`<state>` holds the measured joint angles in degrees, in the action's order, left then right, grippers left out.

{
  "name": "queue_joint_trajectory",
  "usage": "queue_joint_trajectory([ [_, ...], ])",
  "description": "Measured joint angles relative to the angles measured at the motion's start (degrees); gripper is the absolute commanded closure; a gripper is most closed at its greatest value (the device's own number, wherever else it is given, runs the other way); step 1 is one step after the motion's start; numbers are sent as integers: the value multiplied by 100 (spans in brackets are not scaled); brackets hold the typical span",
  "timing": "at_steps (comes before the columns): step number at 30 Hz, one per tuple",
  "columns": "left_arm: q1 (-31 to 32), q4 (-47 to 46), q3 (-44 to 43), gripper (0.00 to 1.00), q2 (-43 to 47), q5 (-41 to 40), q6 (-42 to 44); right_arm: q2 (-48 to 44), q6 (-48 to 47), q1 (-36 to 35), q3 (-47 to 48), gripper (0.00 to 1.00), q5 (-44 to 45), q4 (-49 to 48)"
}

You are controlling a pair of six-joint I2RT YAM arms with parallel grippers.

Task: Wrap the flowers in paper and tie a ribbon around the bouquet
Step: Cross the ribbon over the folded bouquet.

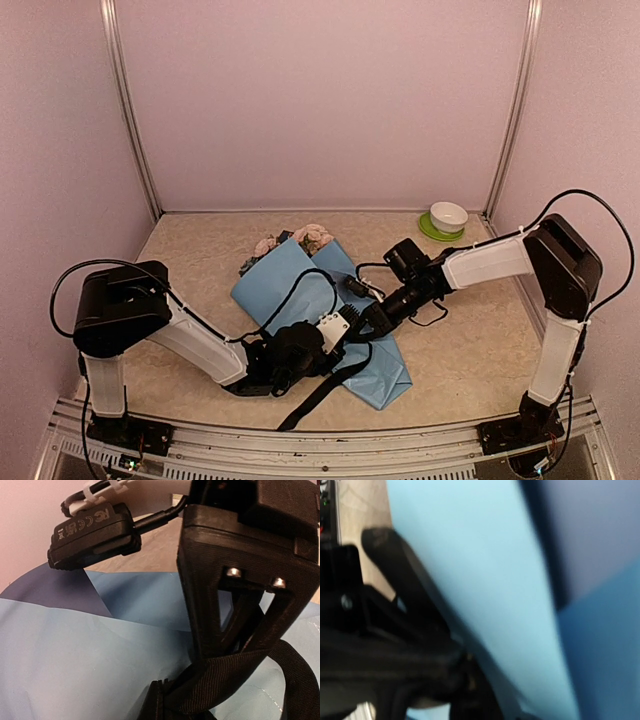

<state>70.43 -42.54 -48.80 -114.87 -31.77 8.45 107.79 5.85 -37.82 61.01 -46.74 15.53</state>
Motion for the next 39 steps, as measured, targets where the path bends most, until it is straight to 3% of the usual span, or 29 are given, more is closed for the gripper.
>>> queue_joint_trajectory([
  [7,-42,-52,0,100,2,9,-2,-151,0,-111,-155,70,50,61],
  [11,-66,-52,0,100,2,26,-2,-153,11,-125,-232,81,125,46],
  [15,-68,-55,0,100,13,31,-4,-151,61,-140,-234,100,299,26],
  [26,-28,-57,109,100,127,149,-4,-240,415,-66,46,100,1311,-201],
  [39,-39,-444,-186,100,136,-83,46,-1014,841,-144,131,100,2557,-278],
])
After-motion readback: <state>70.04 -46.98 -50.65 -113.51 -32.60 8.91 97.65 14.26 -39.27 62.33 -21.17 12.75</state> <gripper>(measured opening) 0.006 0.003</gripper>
